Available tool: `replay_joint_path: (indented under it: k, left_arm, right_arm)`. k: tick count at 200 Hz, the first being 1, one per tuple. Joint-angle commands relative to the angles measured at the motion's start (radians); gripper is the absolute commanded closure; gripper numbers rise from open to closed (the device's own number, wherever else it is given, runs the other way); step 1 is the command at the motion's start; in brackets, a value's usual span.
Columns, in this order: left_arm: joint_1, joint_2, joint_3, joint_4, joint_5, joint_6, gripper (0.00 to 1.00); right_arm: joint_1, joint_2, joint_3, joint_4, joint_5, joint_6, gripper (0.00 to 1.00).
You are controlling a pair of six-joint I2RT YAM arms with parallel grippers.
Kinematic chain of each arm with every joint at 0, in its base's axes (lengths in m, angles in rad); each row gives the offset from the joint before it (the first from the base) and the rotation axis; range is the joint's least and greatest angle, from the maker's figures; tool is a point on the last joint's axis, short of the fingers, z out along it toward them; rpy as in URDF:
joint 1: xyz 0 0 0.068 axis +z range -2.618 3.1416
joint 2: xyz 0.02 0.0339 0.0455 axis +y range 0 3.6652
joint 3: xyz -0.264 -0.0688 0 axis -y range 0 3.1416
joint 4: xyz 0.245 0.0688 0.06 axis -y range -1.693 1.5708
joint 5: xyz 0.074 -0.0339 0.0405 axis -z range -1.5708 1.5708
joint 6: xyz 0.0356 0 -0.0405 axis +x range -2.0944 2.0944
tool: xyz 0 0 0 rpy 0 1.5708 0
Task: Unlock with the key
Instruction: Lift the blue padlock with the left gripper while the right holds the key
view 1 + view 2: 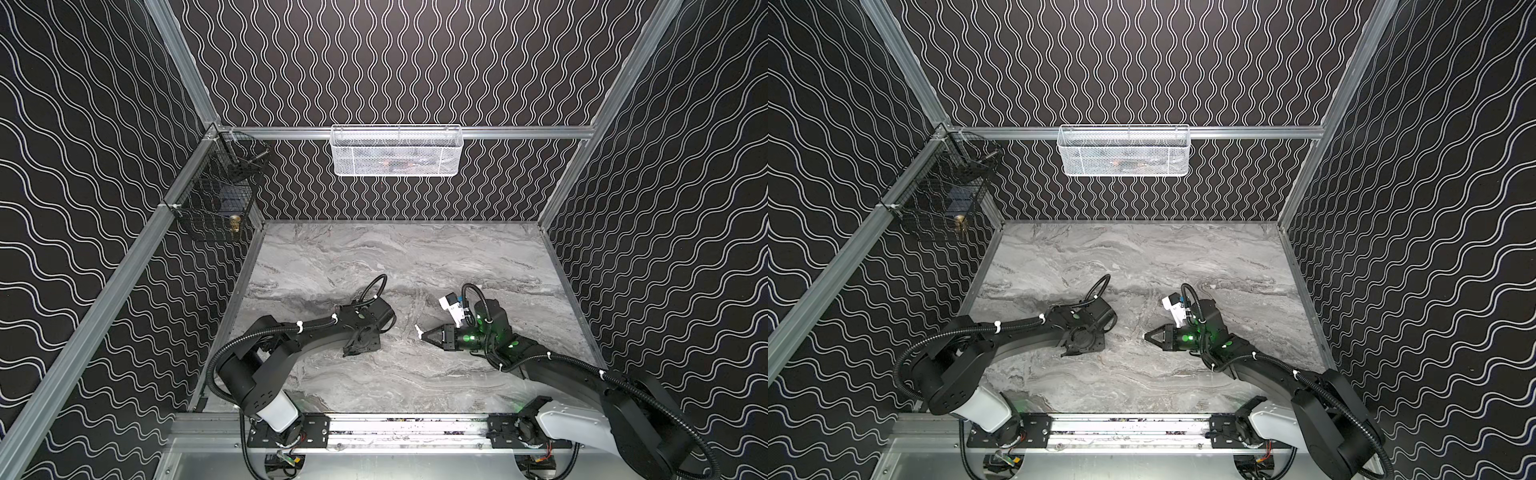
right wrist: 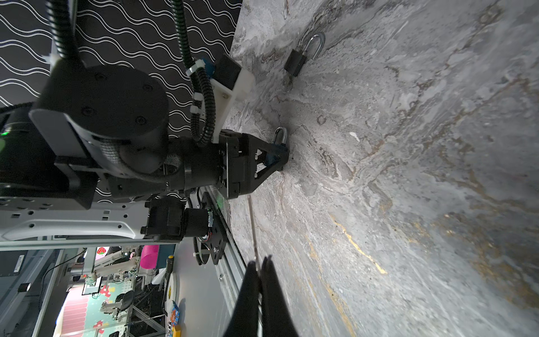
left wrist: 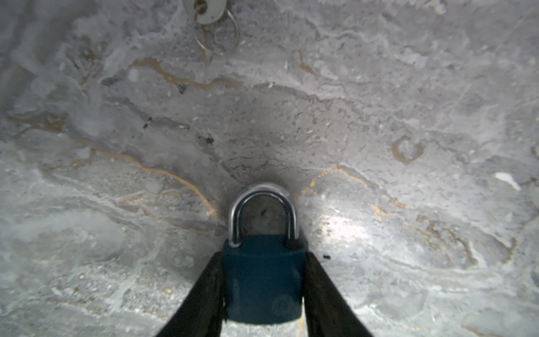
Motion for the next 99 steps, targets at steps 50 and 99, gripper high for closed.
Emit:
replay_joint_path:
  k: [50,99]
  left_arm:
    - [-0.008,-0.053,0.034,-0.047,-0.021,0.013,0.7]
    - [-0.041,-0.132,0.064,0.018,-0.039,-0.044,0.76]
  right_arm:
    - [0.0,-0.003,0.02,0.001,0.005,0.003,1.0]
    - [0.065,-0.06,0.035,-0.068,0.123,0.045,1.0]
